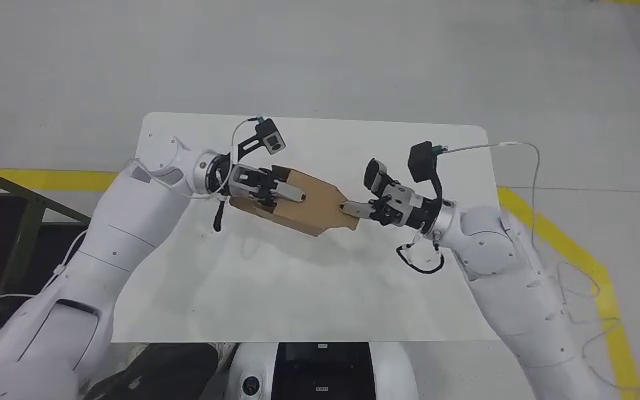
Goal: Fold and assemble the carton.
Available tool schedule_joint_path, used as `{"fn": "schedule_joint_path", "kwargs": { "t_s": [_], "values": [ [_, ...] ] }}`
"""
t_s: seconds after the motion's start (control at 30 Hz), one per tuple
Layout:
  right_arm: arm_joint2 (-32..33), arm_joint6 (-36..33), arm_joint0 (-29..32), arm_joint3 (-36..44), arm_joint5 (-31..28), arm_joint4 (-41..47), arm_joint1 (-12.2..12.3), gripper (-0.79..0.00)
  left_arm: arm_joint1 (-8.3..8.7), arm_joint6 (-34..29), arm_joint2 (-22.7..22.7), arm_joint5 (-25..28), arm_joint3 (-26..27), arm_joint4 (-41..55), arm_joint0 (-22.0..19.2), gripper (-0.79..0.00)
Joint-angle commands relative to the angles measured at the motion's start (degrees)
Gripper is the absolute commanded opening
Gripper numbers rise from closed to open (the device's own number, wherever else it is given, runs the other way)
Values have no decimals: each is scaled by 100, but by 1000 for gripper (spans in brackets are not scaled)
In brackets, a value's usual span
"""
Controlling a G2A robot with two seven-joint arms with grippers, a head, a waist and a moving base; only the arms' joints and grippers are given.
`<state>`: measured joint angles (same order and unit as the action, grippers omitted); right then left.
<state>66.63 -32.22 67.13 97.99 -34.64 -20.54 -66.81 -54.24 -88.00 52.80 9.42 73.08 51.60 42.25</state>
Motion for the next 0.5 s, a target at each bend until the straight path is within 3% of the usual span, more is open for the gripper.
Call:
{"fn": "schedule_joint_path", "kwargs": {
  "t_s": [0.0, 0.47],
  "values": [
    [-15, 15, 5, 6, 7, -36, 2, 0, 9, 0, -14, -16, 13, 48, 1, -785],
    [-257, 201, -44, -9, 43, -239, -22, 0, 83, 0, -223, -85, 128, 440, -52, -785]
  ]
}}
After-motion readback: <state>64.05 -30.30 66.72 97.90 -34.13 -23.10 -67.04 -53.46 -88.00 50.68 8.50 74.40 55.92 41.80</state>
